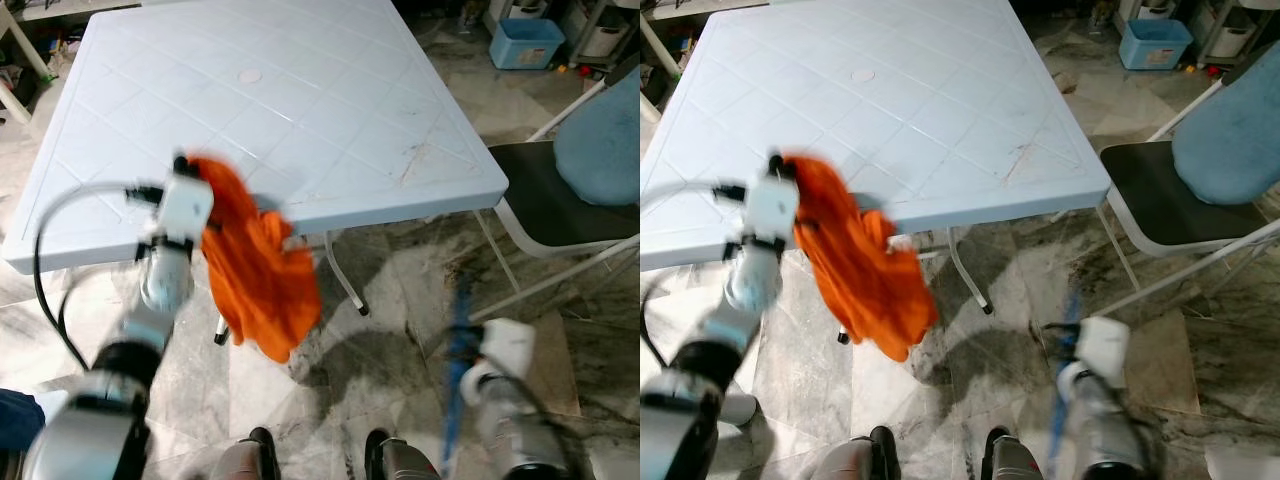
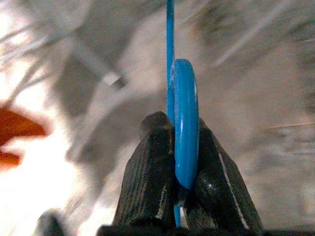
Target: Hang hanger
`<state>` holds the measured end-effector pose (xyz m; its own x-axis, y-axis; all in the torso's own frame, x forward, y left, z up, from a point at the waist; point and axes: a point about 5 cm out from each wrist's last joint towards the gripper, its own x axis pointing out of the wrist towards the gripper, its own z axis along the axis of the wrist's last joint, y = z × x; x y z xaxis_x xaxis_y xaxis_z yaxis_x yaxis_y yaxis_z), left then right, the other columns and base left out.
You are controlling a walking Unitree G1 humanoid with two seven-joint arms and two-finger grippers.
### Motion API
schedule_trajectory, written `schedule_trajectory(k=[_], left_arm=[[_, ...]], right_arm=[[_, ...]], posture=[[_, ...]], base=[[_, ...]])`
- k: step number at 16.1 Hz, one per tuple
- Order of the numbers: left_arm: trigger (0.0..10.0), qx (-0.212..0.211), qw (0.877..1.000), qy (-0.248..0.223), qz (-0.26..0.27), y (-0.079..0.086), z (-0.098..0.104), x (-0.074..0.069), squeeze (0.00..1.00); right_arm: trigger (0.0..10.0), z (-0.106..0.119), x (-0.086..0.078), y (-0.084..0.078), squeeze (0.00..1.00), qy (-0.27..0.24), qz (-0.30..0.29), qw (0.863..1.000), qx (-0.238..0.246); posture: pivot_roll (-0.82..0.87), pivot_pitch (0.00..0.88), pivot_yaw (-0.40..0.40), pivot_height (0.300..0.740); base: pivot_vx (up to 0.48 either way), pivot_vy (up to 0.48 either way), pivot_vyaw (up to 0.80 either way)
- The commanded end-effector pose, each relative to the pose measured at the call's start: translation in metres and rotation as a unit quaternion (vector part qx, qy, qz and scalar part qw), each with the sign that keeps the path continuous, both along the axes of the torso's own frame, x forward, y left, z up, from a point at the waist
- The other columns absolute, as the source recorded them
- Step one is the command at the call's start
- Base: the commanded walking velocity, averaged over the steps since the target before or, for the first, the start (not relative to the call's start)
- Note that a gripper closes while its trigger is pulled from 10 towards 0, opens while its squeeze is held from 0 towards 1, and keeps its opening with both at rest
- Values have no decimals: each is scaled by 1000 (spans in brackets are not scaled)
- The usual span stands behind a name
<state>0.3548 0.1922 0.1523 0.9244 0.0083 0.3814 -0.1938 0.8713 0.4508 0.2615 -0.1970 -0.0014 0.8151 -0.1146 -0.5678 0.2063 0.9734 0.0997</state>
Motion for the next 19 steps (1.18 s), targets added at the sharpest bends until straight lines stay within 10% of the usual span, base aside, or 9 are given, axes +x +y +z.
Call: schedule_trajectory(k=[1,5,10,19], left_arm=[[10000,-8,1000,-1,1,-1,-1,-2,0],[10000,-46,999,2,-8,-8,-7,-9,0],[10000,-51,992,-111,-26,-8,72,4,0],[10000,-111,981,-155,-24,6,149,29,0]], right_arm=[[10000,-9,-4,21,0,17,61,998,21],[10000,-19,-10,49,0,32,188,981,-17],[10000,-26,-16,57,0,36,226,973,-15],[10000,-26,-15,54,0,21,214,977,-8]], posture=[[-69,169,29,740],[-51,161,18,740],[-42,163,28,740],[-53,159,43,740]], base=[[0,0,0],[0,0,0],[0,0,0],[137,0,0]])
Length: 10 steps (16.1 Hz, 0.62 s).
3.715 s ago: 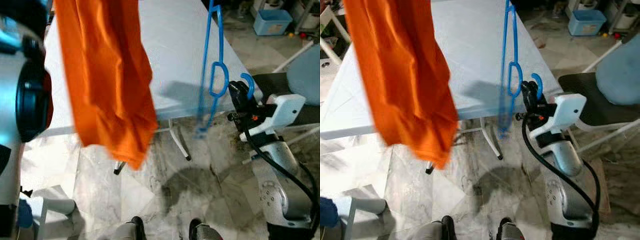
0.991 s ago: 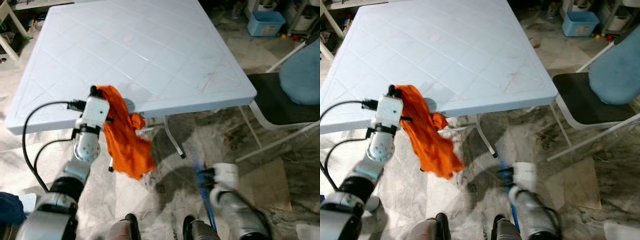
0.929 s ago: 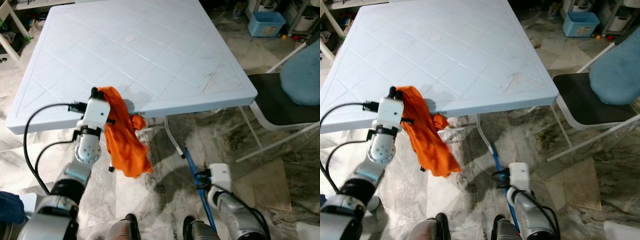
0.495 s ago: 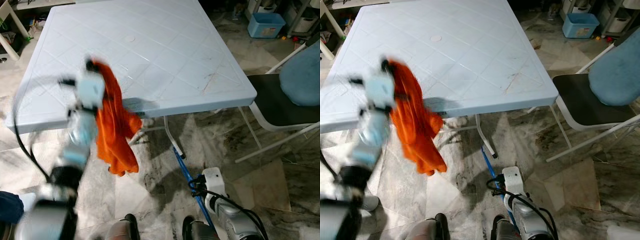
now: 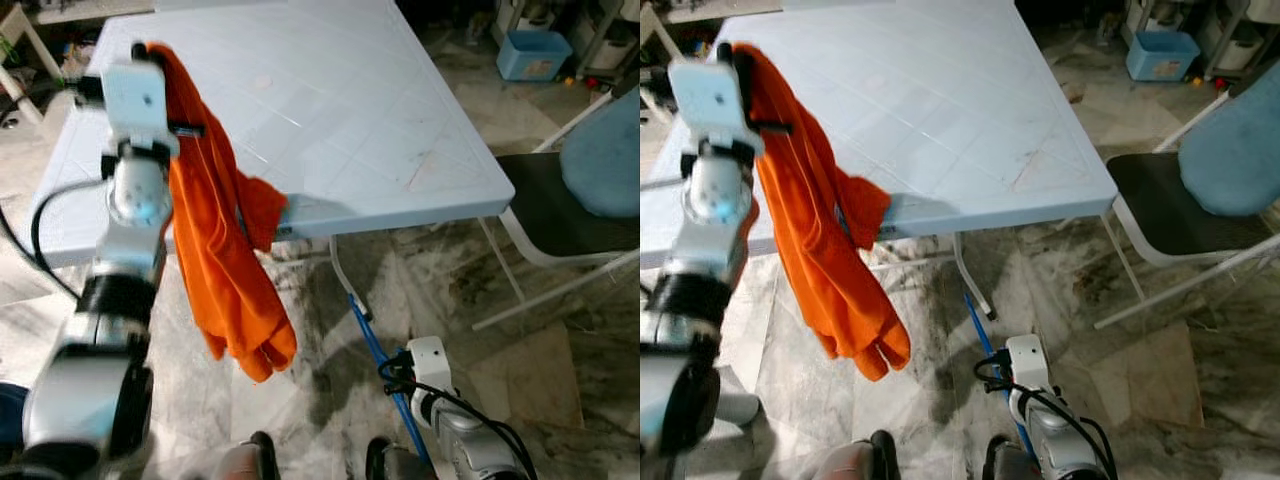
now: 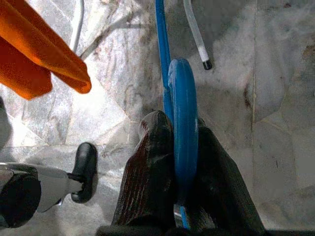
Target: Hang hanger
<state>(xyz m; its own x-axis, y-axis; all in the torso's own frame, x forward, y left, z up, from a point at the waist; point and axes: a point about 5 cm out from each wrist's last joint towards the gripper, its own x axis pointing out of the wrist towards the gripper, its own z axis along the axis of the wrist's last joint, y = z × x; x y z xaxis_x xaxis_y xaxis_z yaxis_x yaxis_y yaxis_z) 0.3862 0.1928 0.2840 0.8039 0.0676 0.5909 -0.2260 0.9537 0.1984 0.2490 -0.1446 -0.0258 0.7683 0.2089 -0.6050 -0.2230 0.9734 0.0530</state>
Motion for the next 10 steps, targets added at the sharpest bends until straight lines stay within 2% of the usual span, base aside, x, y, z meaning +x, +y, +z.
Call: schedule_trajectory(k=[1,2,3,6,8,10], left_arm=[[10000,-10,999,-37,4,4,22,-1,0],[10000,-14,999,-46,2,2,31,0,0],[10000,-19,997,-68,1,0,50,2,0],[10000,-10,996,-90,9,4,73,4,0],[10000,-23,996,-83,25,19,73,4,0],[10000,-26,996,-76,30,22,67,4,0]], right_arm=[[10000,-2,-3,2,0,3,-3,1000,17],[10000,-2,-3,3,0,5,-1,1000,18],[10000,-2,-2,5,0,4,3,1000,19],[10000,-2,-2,6,0,2,7,1000,21],[10000,-3,-4,3,0,2,1,1000,21],[10000,-5,-7,0,0,4,-1,1000,22]], posture=[[-53,159,43,740],[-53,159,41,740],[-54,159,41,740],[-60,159,46,740],[-70,163,54,740],[-70,169,55,740]], base=[[341,0,0],[356,0,0],[360,0,0],[366,0,0],[371,0,0],[368,0,0]])
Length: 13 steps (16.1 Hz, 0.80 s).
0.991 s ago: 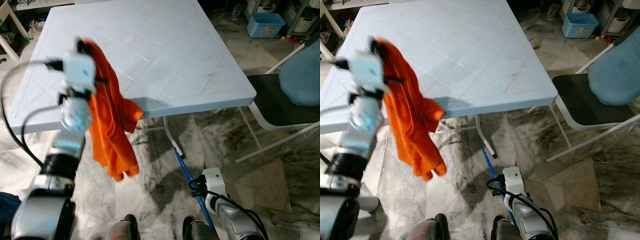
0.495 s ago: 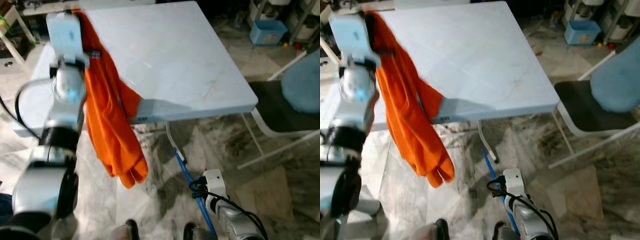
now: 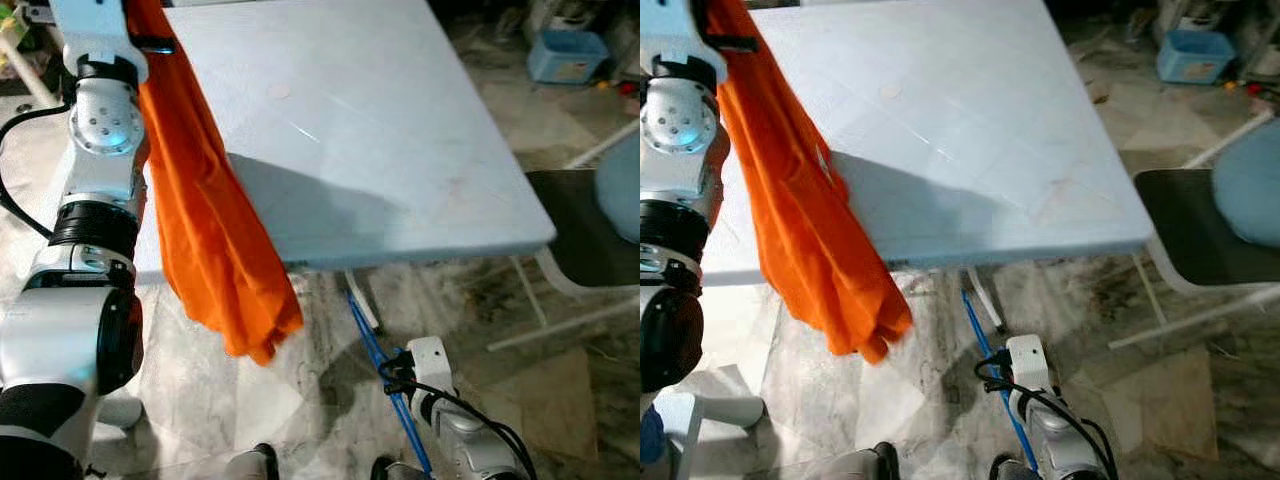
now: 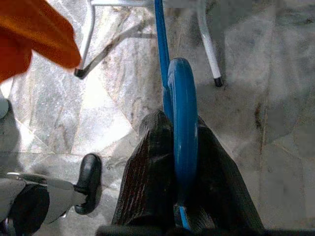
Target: Hang hanger
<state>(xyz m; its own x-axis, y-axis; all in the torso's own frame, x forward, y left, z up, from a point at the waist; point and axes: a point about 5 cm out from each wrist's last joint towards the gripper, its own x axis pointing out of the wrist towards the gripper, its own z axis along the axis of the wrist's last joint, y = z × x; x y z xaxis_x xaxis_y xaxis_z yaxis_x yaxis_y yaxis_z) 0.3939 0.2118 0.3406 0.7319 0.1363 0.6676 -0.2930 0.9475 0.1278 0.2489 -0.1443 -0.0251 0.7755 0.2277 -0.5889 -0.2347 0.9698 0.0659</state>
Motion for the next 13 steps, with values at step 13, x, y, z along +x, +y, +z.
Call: schedule_trajectory(k=[13], left_arm=[[10000,-11,999,34,19,10,-10,5,0]], right_arm=[[10000,-13,-13,6,0,31,20,999,16]], posture=[[-60,157,47,740]], base=[[235,0,0]])
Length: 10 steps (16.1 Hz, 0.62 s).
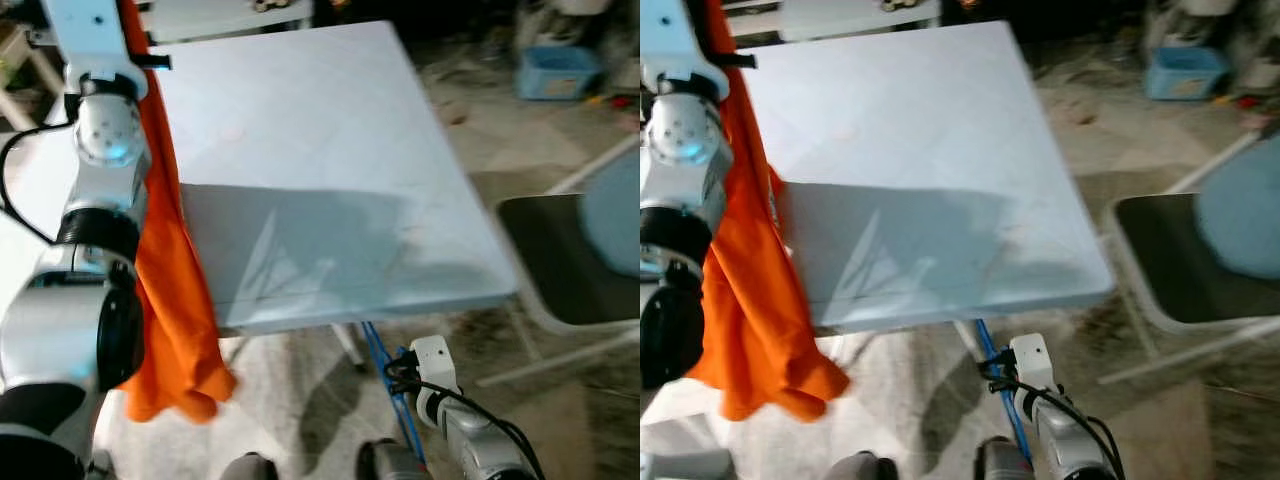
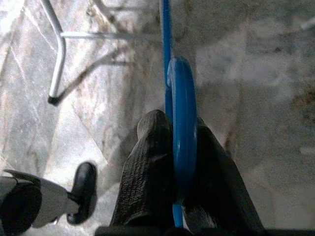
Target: Hang hanger
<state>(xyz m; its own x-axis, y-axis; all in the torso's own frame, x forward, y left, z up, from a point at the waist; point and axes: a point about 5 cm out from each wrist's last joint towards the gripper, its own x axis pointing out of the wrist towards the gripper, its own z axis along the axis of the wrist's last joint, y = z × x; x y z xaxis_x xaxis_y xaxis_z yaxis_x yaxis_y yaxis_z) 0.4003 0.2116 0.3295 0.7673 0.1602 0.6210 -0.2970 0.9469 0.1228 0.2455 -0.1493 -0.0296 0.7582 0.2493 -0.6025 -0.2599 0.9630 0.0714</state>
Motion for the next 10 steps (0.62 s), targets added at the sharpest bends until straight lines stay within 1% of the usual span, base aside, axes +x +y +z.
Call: schedule_trajectory(k=[1,2,3,4,5,7,8,9,10], left_arm=[[10000,9,1000,13,5,8,1,0,0],[10000,26,999,22,-1,4,2,2,0],[10000,57,997,51,-17,-1,8,7,0],[10000,78,992,95,-20,-3,11,12,0],[10000,78,989,119,-28,-3,14,15,0],[10000,98,977,185,-35,-3,5,19,0],[10000,147,964,223,-6,0,-8,21,0],[10000,200,952,228,39,5,-20,20,0],[10000,212,950,219,63,9,-25,18,0]], right_arm=[[10000,-9,-10,11,0,23,7,1000,16],[10000,-9,-10,12,0,24,8,1000,16],[10000,-11,-12,13,0,27,11,999,16],[10000,-12,-13,12,0,29,13,999,15],[10000,-12,-14,12,0,30,14,999,14],[10000,-12,-15,9,0,31,14,999,13],[10000,-12,-17,7,0,31,12,999,12],[10000,-12,-19,3,0,29,4,1000,10],[10000,-11,-20,0,0,23,-2,1000,10]], posture=[[-60,158,47,740],[-59,160,47,740],[-57,165,47,740],[-58,168,46,740],[-62,175,45,740],[-70,192,44,740],[-89,198,45,740],[-99,201,44,740],[-109,203,41,740]], base=[[0,0,0],[0,0,0],[0,0,0],[0,0,0],[0,0,0],[0,0,0],[0,0,0],[0,0,0],[0,0,0]])
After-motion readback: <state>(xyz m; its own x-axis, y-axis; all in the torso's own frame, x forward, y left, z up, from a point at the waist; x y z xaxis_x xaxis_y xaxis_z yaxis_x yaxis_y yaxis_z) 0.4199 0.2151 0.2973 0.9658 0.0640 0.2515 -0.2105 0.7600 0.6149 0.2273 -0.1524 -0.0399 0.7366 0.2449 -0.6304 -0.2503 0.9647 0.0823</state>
